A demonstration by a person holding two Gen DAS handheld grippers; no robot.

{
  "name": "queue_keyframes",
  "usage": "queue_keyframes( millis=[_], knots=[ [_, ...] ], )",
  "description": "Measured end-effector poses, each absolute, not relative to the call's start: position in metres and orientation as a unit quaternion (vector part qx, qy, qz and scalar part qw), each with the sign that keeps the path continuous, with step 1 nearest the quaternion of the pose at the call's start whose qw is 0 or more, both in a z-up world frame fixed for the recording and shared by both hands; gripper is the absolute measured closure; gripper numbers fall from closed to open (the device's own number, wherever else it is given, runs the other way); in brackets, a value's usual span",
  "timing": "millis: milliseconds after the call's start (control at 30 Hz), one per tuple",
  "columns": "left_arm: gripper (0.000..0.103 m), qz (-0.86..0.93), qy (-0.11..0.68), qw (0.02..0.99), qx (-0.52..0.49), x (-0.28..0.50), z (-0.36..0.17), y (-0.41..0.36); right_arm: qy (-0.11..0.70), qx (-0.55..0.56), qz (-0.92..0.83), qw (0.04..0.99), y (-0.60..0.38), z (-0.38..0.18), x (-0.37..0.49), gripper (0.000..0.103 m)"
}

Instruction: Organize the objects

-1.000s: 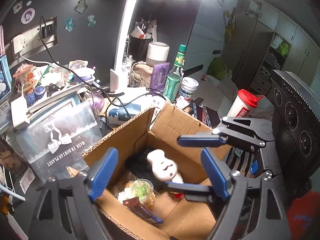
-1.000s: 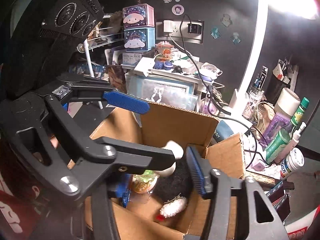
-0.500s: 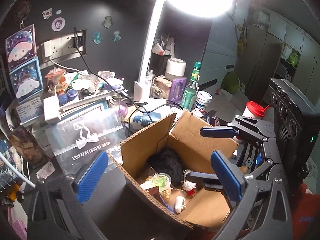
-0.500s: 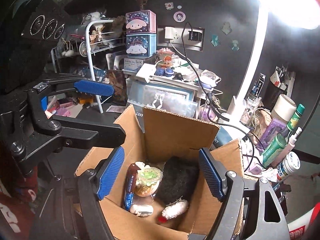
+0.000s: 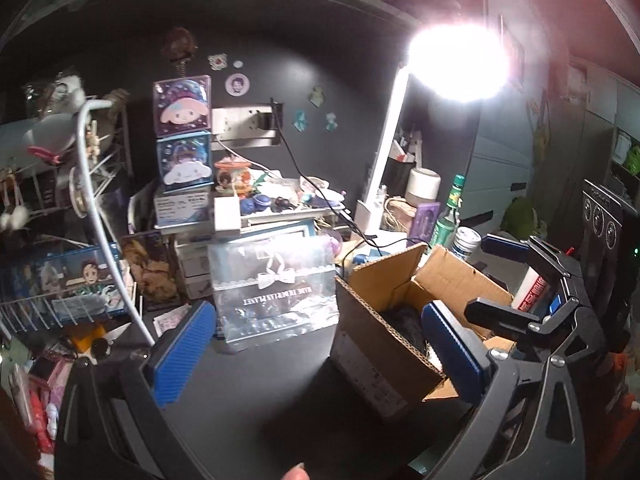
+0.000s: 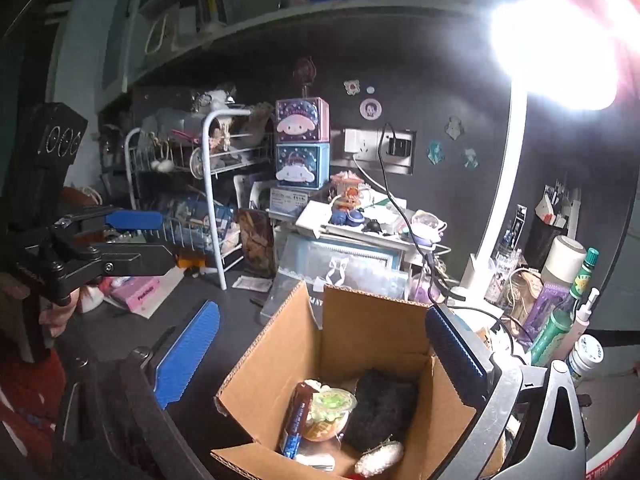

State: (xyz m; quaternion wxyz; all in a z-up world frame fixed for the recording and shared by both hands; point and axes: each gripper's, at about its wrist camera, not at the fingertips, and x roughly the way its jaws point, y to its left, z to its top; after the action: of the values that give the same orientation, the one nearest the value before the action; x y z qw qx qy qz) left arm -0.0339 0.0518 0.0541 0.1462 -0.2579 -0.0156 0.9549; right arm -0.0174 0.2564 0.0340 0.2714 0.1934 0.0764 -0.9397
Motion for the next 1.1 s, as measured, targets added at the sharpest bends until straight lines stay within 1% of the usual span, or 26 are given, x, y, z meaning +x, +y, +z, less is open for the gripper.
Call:
queue_keyframes(
  millis=[133,367,633,1100],
  knots=[
    [0.001,0.965,-0.036,0.107,-0.239,-0.022,0.05,0.037,0.07,0.185,-0.935,0.293,0.256,0.033,-0.015,0.0],
    [0.001,0.969,-0.029,0.067,-0.238,-0.024,0.04,0.033,0.051,0.189,-0.933,0.301,0.259,0.028,-0.018,0.0],
    [0.001,0.962,-0.026,0.068,-0.264,-0.037,0.025,0.039,0.057,0.204,-0.929,0.303,0.257,0.018,-0.027,0.0],
    [0.001,0.96,-0.026,0.072,-0.27,-0.042,0.022,0.039,0.059,0.212,-0.929,0.299,0.253,0.015,-0.028,0.0]
  ],
)
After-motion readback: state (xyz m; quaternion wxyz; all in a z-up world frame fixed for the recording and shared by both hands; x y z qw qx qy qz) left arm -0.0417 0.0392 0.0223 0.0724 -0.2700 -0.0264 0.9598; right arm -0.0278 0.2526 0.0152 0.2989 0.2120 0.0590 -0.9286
